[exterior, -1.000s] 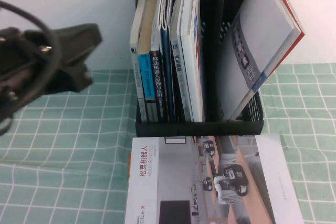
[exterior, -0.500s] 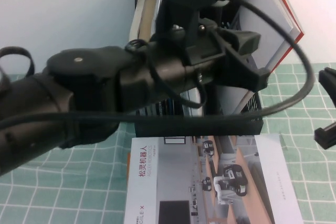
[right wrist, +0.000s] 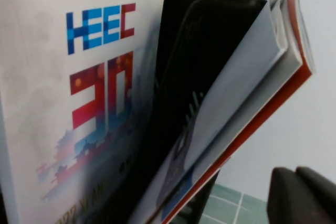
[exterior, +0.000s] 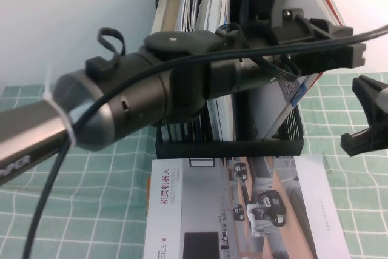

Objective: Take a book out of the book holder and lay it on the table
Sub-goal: Hold the bookshelf

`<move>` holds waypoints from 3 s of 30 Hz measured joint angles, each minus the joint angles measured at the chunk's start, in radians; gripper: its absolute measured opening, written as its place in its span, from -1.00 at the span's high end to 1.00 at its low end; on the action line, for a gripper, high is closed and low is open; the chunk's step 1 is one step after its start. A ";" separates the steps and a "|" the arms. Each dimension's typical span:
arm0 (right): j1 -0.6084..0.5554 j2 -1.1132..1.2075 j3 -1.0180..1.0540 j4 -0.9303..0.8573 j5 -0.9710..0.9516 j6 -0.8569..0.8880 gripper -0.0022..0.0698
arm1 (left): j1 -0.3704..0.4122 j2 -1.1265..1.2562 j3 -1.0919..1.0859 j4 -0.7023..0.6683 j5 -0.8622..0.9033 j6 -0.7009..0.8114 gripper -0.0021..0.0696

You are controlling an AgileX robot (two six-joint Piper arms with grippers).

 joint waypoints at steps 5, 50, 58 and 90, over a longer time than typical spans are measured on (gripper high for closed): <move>0.000 0.000 0.000 0.145 -0.013 -0.010 0.95 | 0.000 0.047 -0.020 0.000 0.010 -0.041 0.95; 0.000 0.159 0.194 0.114 -0.258 0.299 0.63 | 0.081 0.252 -0.111 0.000 0.069 -0.072 0.95; 0.000 0.159 0.195 0.061 -0.304 0.299 0.63 | 0.115 0.256 -0.111 0.002 0.041 -0.114 0.95; 0.000 0.159 0.195 -0.056 -0.331 0.299 0.63 | 0.047 0.256 -0.113 0.006 0.064 -0.284 0.95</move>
